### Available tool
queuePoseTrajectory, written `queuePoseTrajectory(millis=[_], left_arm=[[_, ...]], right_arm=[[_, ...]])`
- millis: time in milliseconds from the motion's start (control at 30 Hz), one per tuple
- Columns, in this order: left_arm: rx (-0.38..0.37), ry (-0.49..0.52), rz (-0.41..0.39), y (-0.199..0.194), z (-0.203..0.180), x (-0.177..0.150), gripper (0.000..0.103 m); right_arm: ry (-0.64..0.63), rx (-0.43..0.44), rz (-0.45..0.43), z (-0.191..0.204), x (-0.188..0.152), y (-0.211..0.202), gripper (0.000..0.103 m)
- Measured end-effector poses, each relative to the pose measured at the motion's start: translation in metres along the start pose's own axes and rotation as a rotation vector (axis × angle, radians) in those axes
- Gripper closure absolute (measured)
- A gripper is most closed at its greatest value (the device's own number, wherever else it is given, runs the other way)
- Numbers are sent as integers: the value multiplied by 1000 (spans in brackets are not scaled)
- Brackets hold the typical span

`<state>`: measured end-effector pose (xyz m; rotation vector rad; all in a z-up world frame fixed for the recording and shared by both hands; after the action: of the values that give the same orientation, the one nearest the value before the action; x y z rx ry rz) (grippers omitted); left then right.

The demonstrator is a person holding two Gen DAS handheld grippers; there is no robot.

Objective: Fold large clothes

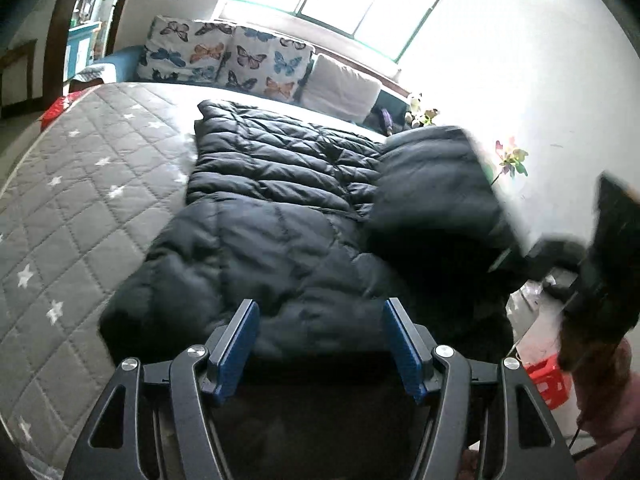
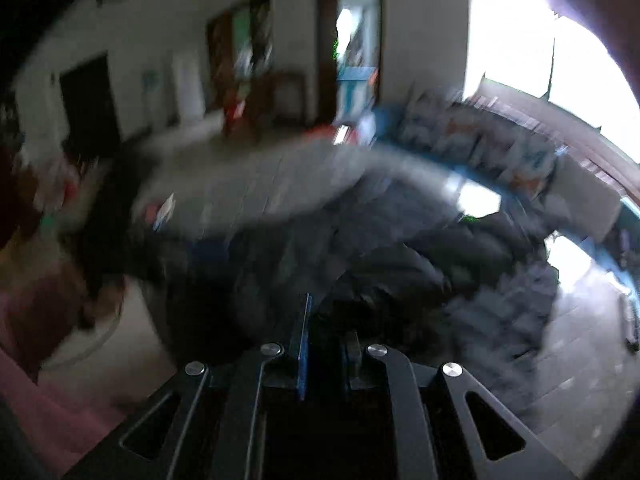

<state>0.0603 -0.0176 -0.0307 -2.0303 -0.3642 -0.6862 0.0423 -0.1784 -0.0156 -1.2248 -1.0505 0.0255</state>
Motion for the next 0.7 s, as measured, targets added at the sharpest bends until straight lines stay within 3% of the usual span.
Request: queuePoseTrajectory(millis=[167,300,400,500,600,700], left_arm=[[-20,-32,-24,-10,12,-14,36],[-38,-76,-14,-1,17,-21,36],[-20,-67,-19,6,17,-24,36],[5,-41,-18,8,10,-25,35],[7,-24,-18,11,8,-25,32],[19,-13,-19,14,7,-27,32]], right_arm=[[-16,-5,73,5,-22,26,79],[60,60,50,-4,-18,3,76],[141,123,4,-13,-20,-24,63],[197,119,-42,-16,-18,-38,60],[245,-13,-73,-39,-21,-49,60],[296,-158,-34,-65,-26,-40,60]])
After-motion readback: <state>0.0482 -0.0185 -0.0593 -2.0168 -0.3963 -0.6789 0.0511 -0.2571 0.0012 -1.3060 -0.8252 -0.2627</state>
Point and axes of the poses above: each gripper's, at about its wrist camera, not at the fingertips, and y roughly the way its jaws point, z to its left, x to its top, the point moved 6 cm from there along y, roughly the way its jaws point, and after that the axes turned 3 degrees about z, right-handed, at the moved point
